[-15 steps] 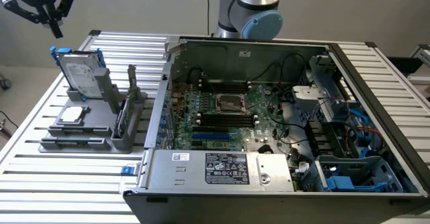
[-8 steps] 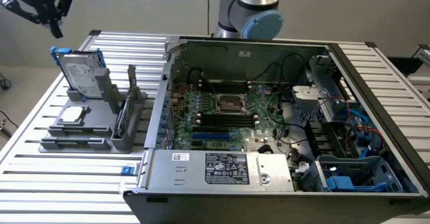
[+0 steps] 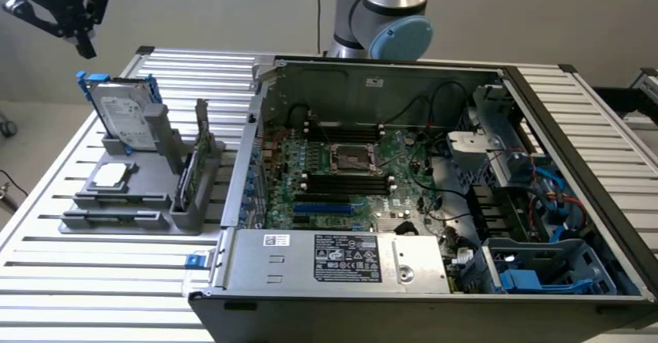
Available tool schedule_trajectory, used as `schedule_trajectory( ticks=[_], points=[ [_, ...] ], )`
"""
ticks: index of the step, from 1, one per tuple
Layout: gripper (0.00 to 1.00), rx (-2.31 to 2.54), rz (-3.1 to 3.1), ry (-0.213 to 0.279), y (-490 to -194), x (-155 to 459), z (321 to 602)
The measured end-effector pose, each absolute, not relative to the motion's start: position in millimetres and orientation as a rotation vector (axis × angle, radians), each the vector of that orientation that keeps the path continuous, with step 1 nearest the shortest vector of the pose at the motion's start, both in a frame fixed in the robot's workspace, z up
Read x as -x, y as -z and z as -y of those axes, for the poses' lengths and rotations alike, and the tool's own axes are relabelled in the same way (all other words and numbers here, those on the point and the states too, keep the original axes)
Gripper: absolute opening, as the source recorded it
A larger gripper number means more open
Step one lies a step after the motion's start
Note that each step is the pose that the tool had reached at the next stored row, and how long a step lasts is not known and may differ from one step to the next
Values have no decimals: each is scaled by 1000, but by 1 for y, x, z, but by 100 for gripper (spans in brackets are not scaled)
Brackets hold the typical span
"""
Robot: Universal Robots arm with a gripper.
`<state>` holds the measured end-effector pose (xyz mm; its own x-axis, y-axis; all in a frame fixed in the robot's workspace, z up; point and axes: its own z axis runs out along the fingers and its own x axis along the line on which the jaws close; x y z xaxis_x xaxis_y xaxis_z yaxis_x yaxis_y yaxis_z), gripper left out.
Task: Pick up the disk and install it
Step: 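Pick up the disk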
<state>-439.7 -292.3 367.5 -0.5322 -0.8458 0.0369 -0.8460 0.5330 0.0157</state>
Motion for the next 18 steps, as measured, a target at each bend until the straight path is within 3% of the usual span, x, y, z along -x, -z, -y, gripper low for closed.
schedule_trajectory(
  ticks=[18],
  points=[
    [11, -1894, 2448, -10, -368, 440, 292]
  ],
)
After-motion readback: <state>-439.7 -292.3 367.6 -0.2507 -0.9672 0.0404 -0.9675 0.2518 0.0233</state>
